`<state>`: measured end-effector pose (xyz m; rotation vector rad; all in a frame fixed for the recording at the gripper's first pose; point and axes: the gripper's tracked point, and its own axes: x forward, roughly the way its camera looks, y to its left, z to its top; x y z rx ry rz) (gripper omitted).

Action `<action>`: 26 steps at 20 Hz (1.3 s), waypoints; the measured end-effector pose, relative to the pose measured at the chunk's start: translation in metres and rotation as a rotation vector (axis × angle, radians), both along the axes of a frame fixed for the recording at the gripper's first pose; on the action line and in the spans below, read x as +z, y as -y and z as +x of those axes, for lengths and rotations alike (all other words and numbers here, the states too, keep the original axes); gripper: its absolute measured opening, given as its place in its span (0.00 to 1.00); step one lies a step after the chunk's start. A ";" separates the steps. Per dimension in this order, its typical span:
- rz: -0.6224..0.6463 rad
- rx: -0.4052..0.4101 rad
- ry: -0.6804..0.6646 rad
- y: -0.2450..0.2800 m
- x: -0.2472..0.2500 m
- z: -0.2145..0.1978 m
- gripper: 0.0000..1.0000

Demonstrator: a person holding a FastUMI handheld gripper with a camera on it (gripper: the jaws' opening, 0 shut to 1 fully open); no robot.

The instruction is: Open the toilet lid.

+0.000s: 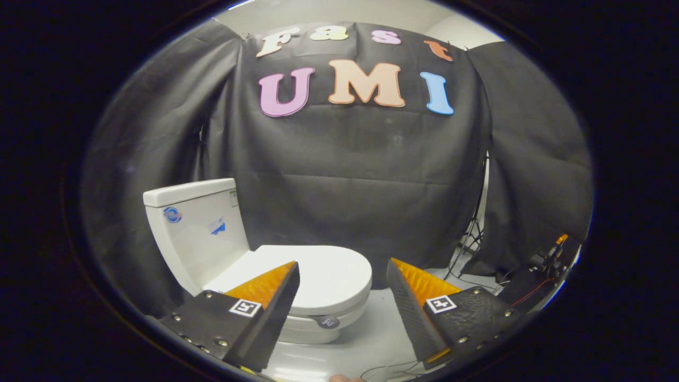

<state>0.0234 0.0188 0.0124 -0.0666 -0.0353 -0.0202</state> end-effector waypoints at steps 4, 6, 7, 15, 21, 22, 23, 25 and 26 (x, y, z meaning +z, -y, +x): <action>-0.002 0.005 -0.005 -0.006 -0.001 0.004 0.97; 0.004 0.010 -0.004 -0.009 -0.001 0.005 0.97; 0.008 0.010 -0.005 -0.009 -0.001 0.005 0.97; 0.007 -0.002 -0.005 -0.005 -0.003 0.015 0.97; 0.011 -0.026 -0.028 0.012 -0.018 0.027 0.97; 0.022 -0.038 -0.027 0.019 -0.019 0.030 0.97; 0.036 -0.047 -0.053 0.024 -0.028 0.035 0.97; 0.058 -0.070 -0.080 0.038 -0.042 0.046 0.97; 0.065 -0.076 -0.111 0.043 -0.051 0.047 0.97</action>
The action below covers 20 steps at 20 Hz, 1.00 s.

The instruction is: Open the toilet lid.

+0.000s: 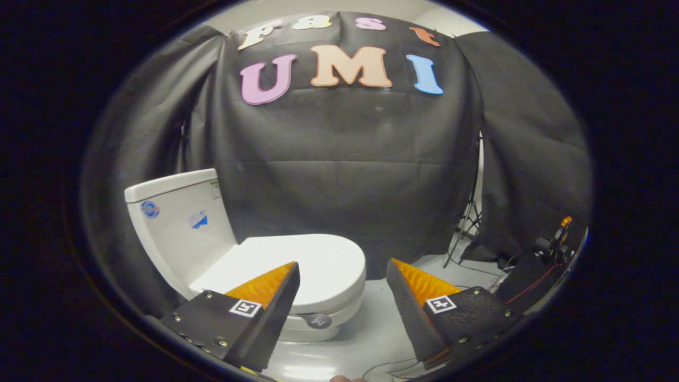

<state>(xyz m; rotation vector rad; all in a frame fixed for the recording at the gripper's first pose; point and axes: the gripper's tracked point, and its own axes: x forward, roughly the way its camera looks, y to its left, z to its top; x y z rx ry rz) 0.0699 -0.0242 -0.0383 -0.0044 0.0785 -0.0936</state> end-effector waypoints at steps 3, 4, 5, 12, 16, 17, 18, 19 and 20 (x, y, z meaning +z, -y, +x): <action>0.055 -0.023 -0.050 0.016 -0.023 0.011 0.98; 0.081 -0.032 -0.057 0.021 -0.030 0.017 0.98; 0.109 -0.040 -0.088 0.025 -0.038 0.021 0.97; 0.289 -0.051 -0.208 0.026 -0.081 0.038 0.97; 0.409 -0.077 -0.278 0.030 -0.108 0.043 0.98; 0.443 -0.081 -0.294 0.028 -0.115 0.044 0.98; 0.485 -0.075 -0.314 0.024 -0.124 0.045 0.98; 0.535 -0.071 -0.327 0.018 -0.129 0.047 0.99; 0.589 -0.062 -0.344 0.013 -0.134 0.049 0.99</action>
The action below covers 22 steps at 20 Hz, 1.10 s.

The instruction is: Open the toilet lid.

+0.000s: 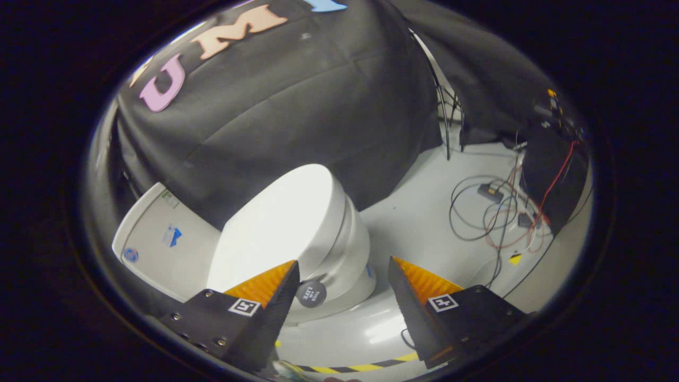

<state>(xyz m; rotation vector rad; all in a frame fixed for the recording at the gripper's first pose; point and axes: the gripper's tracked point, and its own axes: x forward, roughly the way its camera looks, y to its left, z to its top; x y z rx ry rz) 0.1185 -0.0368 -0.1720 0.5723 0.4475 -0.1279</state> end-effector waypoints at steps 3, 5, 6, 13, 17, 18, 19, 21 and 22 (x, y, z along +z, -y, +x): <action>0.175 -0.014 -0.013 -0.018 -0.009 0.009 0.98; 0.263 -0.028 -0.035 -0.027 -0.021 0.015 0.97; 0.302 -0.041 -0.050 -0.030 -0.027 0.019 0.97; 0.401 -0.079 -0.123 -0.041 -0.058 0.028 0.84; 0.473 -0.078 -0.111 -0.043 -0.059 0.032 0.84; 0.505 -0.073 -0.107 -0.054 -0.065 0.039 0.69; 0.540 -0.068 -0.104 -0.053 -0.056 0.034 0.53; 0.577 -0.093 -0.104 -0.055 -0.057 0.033 0.24; 0.583 -0.088 -0.096 -0.058 -0.055 0.034 0.20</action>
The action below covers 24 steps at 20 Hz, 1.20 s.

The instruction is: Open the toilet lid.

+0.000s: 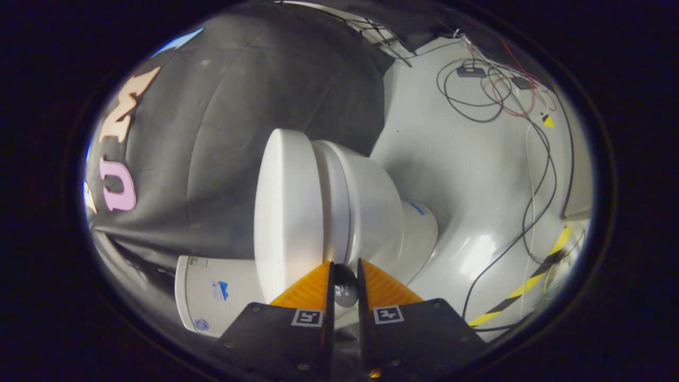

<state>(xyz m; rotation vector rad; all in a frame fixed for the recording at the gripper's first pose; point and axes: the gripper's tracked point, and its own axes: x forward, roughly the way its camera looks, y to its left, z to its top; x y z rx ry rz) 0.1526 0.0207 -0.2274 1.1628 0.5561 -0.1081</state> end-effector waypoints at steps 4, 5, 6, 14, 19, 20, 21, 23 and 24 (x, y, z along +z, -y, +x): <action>-0.019 0.035 0.041 -0.004 0.005 -0.002 0.15; -0.024 0.032 0.048 -0.004 0.009 -0.002 0.10; -0.026 0.043 0.058 -0.006 0.010 -0.001 0.07; -0.126 0.044 0.085 -0.001 0.038 -0.015 0.05; -0.234 0.054 0.118 -0.017 0.059 -0.012 0.01; -0.259 0.061 0.134 -0.020 0.069 -0.014 0.01; -0.282 0.067 0.150 -0.023 0.077 -0.016 0.01; -0.312 0.075 0.185 -0.032 0.096 -0.019 0.01; -0.318 0.077 0.207 -0.036 0.107 -0.020 0.01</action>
